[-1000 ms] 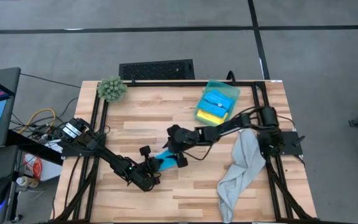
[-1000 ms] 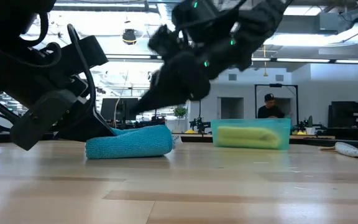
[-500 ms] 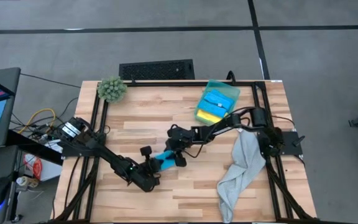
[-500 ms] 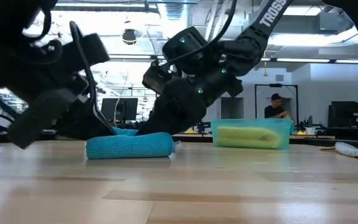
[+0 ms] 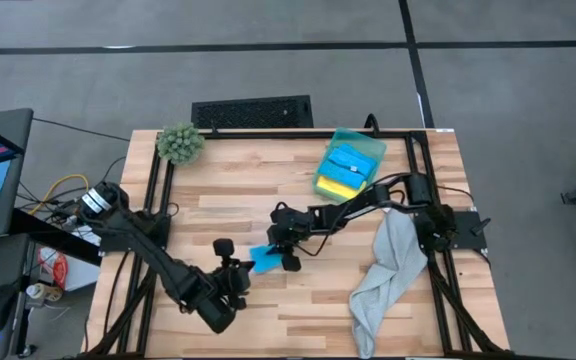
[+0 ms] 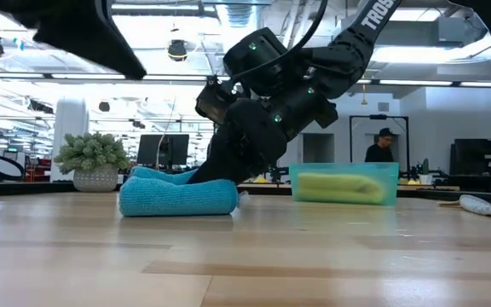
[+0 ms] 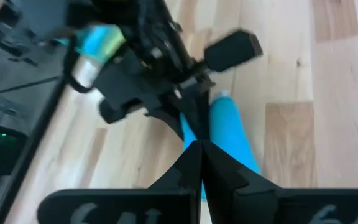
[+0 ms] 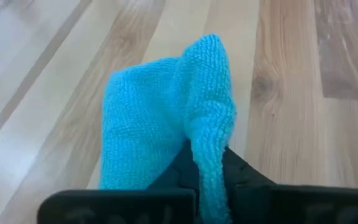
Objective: Fold microfiber towels
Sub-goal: Put the blue towel into the blue bin
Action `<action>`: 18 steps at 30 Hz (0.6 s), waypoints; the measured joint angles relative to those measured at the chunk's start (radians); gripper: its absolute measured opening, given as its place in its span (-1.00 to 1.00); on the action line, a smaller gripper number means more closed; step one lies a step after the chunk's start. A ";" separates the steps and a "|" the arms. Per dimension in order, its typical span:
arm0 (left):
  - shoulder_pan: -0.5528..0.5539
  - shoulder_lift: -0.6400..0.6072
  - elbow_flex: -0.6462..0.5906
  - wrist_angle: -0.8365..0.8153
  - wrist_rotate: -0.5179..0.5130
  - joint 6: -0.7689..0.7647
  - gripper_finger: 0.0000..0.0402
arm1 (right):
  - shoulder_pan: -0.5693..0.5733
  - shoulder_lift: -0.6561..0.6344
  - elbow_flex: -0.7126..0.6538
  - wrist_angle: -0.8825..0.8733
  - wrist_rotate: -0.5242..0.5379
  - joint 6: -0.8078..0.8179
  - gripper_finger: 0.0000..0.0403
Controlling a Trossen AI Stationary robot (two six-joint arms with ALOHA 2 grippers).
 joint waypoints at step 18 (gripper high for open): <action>-0.066 0.000 0.006 -0.117 -0.041 -0.189 -1.00 | -0.392 -0.716 -0.392 -0.143 0.096 0.047 -0.87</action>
